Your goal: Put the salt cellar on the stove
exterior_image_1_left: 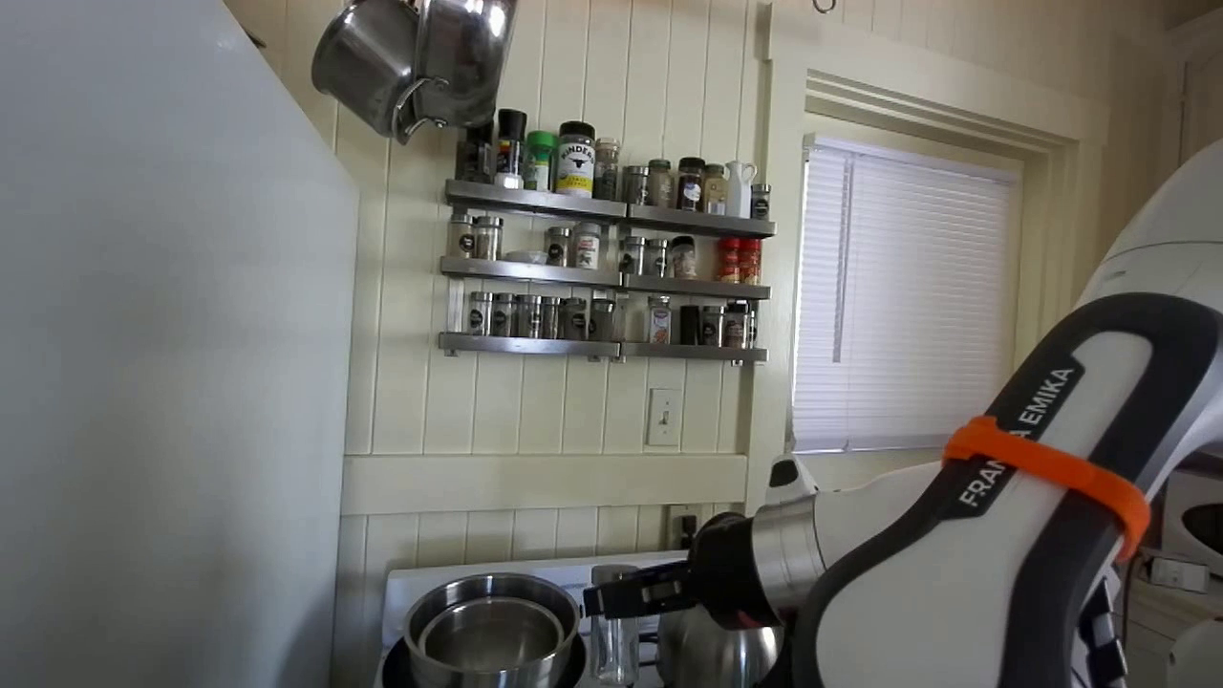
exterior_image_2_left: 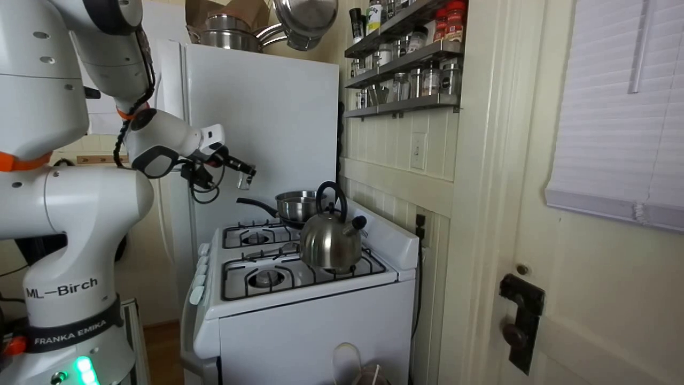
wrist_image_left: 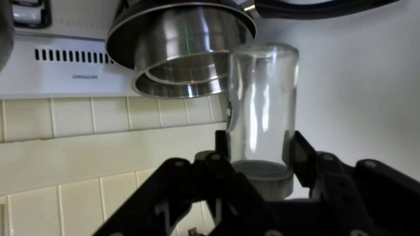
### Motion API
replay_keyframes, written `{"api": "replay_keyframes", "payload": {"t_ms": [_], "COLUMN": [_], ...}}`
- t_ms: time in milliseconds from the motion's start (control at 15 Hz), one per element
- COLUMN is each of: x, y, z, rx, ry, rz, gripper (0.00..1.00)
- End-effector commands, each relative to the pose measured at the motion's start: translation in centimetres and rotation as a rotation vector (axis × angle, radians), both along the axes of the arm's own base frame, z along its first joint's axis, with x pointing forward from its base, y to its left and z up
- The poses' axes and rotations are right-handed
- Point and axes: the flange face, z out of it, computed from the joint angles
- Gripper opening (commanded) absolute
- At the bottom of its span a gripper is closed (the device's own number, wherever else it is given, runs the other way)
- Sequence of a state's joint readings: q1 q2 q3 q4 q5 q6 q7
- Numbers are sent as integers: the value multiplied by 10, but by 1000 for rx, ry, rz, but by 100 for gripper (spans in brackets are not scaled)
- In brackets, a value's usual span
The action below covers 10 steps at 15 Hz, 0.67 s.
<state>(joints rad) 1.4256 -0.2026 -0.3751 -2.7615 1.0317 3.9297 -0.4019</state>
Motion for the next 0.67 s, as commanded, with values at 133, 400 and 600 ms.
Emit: {"api": "replay_keyframes", "payload": {"t_ms": [133, 400, 600], "x": [-19, -16, -16], "y": [4, 4, 4], "z": [-38, -34, -35], "rx": [18, 6, 6], "ry": [124, 102, 103], "rz": [-113, -96, -99], "gripper": [23, 48, 23]}}
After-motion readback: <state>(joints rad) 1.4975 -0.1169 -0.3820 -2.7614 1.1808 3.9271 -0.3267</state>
